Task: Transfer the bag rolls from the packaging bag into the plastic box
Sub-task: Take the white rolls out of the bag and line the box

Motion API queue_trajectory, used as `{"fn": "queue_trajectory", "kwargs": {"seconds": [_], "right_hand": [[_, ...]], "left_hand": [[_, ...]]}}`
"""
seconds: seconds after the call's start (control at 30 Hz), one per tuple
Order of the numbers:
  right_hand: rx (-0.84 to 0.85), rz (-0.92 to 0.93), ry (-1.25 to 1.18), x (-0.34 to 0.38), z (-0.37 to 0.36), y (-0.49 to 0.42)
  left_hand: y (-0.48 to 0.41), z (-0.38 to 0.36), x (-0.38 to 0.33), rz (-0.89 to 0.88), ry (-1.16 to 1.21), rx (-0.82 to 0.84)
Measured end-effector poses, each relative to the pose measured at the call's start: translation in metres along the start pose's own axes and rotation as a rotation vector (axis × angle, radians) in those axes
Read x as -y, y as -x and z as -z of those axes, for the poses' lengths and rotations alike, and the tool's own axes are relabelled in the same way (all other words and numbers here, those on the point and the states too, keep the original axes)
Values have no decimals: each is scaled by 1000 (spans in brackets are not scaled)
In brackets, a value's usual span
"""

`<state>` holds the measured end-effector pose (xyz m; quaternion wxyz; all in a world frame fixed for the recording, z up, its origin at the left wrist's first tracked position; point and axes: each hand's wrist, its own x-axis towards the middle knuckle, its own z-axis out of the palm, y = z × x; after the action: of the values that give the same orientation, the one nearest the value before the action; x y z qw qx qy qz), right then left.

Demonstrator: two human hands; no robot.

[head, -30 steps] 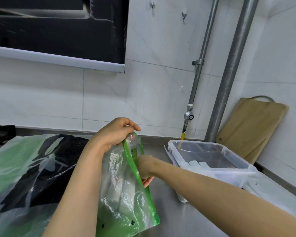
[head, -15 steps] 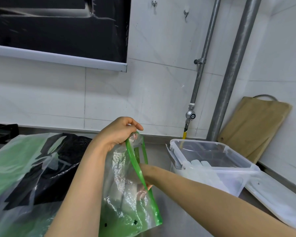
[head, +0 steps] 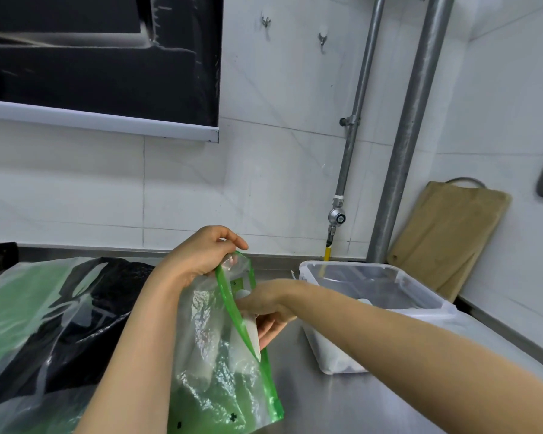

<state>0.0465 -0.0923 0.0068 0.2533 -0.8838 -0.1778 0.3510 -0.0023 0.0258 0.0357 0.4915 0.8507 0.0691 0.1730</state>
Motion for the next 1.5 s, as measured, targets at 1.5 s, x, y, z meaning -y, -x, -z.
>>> {"fn": "queue_trajectory", "kwargs": {"seconds": [1.5], "right_hand": [[-543, -397, 400, -124, 155, 40]], "left_hand": [[-9, -19, 3, 73, -84, 46]]}}
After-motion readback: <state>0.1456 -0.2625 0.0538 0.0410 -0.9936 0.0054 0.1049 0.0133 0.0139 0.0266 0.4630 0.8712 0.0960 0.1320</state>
